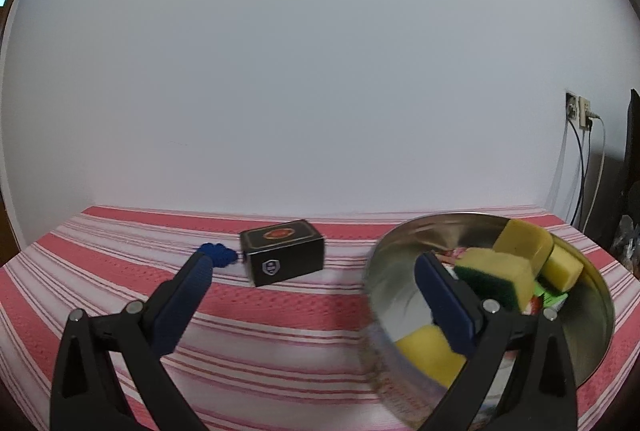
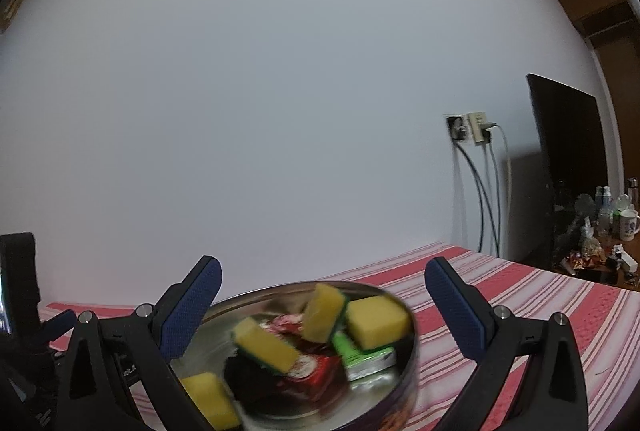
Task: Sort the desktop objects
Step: 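Move both tools toward the black box and blue scrubber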
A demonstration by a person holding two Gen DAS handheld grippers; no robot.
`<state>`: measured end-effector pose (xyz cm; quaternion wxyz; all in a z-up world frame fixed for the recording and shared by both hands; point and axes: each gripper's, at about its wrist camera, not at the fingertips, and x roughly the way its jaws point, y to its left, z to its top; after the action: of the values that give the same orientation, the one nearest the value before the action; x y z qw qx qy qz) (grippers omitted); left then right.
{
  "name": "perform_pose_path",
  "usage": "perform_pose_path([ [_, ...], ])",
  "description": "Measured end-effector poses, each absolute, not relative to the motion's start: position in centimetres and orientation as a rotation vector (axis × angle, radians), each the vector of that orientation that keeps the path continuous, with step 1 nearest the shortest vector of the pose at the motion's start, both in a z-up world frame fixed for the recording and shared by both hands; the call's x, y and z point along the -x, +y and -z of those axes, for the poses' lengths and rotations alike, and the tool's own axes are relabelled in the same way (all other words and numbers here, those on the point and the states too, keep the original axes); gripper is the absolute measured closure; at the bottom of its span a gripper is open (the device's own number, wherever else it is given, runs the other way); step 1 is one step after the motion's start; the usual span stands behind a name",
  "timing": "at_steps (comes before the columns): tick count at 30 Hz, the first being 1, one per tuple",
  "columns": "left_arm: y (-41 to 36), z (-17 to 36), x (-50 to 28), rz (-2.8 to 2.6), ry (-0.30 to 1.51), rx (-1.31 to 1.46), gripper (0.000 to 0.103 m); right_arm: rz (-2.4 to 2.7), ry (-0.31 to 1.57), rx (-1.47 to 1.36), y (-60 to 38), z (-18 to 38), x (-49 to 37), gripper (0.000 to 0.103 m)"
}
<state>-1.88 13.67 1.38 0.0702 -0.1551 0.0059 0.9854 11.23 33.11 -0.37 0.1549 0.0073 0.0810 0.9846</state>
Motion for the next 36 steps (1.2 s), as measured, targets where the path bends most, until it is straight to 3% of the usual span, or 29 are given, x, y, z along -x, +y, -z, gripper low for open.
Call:
perform_pose_path([
  [14,7.6,-0.7,3.4,-3.019,-0.036,0.561,0.001,-2.948,0.266,0.050,26.8,1.1,-9.0,0.000],
  [36,-2.8,1.9,11.5,-3.136,-0.130,0.886,0.001,-3.164,0.109,0.306,17.5,1.8,-1.5,0.000],
])
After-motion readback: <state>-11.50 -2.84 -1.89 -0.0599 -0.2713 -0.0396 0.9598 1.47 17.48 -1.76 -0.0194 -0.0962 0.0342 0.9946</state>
